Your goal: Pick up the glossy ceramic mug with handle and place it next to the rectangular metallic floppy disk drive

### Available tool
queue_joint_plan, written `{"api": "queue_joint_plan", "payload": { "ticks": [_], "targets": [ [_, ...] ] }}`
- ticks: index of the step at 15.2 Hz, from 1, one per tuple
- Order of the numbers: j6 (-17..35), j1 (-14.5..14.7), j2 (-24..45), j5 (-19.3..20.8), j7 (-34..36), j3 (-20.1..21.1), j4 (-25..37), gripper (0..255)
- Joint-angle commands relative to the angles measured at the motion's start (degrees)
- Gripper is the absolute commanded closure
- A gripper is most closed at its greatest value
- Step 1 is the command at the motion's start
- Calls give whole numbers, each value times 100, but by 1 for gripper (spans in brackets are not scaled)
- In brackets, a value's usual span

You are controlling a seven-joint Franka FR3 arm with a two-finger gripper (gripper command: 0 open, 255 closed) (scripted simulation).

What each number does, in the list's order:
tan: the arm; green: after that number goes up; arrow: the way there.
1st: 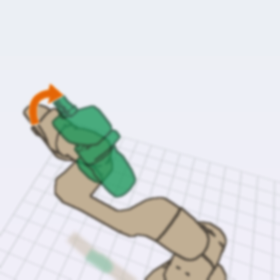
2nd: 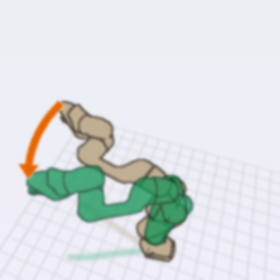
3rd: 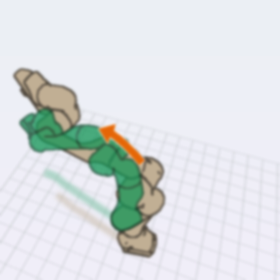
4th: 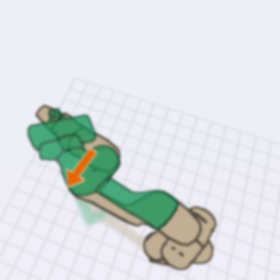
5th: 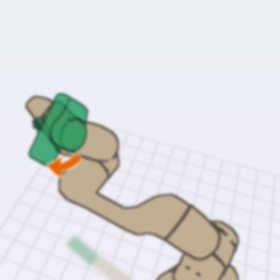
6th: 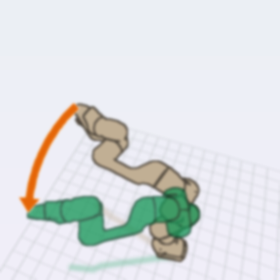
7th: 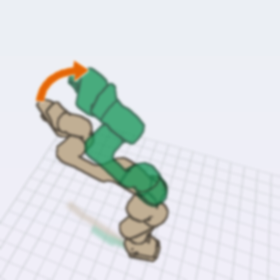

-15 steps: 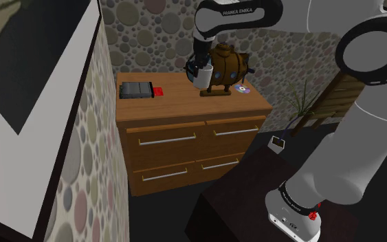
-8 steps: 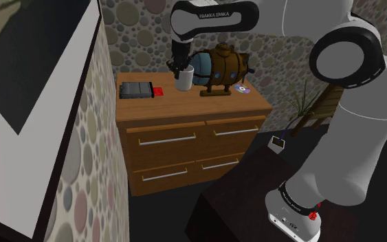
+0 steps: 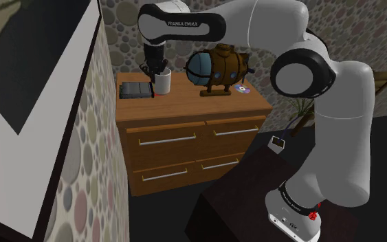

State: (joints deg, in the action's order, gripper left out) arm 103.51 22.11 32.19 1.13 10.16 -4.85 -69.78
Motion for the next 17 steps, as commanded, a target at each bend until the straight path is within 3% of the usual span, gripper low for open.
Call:
{"api": "queue_joint_plan", "payload": {
  "ticks": [1, 3, 4, 17],
  "targets": [
    [-377, 89, 541, -11, 145, 42, 912, 255],
    [-788, 177, 1182, -20, 284, 78, 1955, 255],
    [-1147, 214, 1690, -31, 352, 95, 2818, 255],
    [77, 257, 1396, -15, 399, 93, 1299, 255]
  ]
}}
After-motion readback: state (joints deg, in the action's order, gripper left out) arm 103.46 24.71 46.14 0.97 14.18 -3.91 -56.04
